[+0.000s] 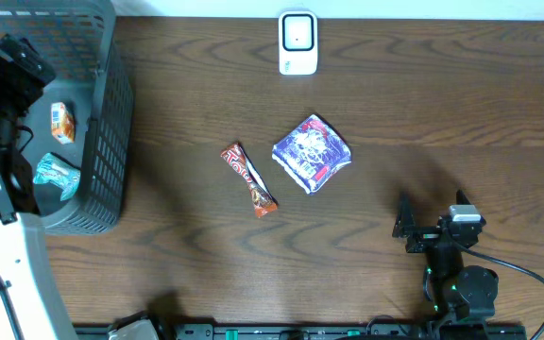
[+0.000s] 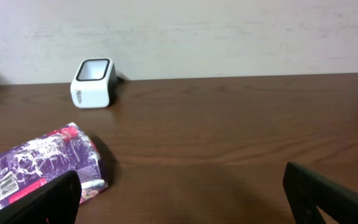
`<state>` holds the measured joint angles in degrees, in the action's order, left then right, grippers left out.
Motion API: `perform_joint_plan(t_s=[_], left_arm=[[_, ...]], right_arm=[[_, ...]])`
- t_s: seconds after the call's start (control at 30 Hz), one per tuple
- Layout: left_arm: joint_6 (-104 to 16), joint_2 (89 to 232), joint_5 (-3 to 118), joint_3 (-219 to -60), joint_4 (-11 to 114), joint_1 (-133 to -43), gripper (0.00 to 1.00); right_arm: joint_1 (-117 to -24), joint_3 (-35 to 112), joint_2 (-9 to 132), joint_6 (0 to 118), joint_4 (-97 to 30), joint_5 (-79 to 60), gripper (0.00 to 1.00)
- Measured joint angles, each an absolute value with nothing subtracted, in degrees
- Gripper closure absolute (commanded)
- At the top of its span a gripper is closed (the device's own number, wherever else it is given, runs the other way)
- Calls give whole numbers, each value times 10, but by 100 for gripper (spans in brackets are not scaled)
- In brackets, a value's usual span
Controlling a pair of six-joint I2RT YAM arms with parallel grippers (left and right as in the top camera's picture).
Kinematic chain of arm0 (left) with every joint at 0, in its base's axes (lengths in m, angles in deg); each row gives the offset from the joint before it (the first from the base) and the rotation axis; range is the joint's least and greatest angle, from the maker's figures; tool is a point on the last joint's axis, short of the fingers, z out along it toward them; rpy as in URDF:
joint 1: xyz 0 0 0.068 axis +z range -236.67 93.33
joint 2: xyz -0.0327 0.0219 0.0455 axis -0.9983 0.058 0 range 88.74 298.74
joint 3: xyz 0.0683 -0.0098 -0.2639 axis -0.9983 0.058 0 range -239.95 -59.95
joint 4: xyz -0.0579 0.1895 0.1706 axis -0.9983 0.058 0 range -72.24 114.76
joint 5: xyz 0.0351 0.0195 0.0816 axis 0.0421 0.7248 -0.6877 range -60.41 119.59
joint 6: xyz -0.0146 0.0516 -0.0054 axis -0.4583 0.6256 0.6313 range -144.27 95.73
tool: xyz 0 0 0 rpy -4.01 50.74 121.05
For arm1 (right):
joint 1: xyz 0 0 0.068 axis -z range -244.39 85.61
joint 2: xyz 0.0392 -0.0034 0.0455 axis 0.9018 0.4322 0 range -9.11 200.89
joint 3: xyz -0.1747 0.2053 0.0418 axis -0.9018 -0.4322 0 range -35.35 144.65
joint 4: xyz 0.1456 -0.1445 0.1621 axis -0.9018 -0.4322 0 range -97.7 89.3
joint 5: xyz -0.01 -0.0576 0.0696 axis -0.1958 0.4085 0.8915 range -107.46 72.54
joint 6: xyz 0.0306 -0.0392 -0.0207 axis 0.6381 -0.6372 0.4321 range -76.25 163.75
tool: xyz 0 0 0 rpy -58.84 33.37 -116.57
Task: Scan the item barcode
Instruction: 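Reach the left gripper back into the basket toward the orange packet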
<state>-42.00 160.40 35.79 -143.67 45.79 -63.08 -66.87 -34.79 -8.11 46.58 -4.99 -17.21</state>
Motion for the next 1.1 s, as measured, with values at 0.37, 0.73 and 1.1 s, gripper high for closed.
perform_joint_plan(t_s=[0.37, 0.73, 1.1], left_arm=[[-251, 1675, 318, -1437, 474, -631, 0], [-193, 1774, 241, -1437, 512, -622, 0], [-178, 1874, 294, -1437, 477, -621, 0]], right_arm=[[-669, -348, -81, 466, -50, -172, 1], [-669, -348, -81, 466, -50, -172, 1], [-669, -348, -81, 466, -50, -172, 1]])
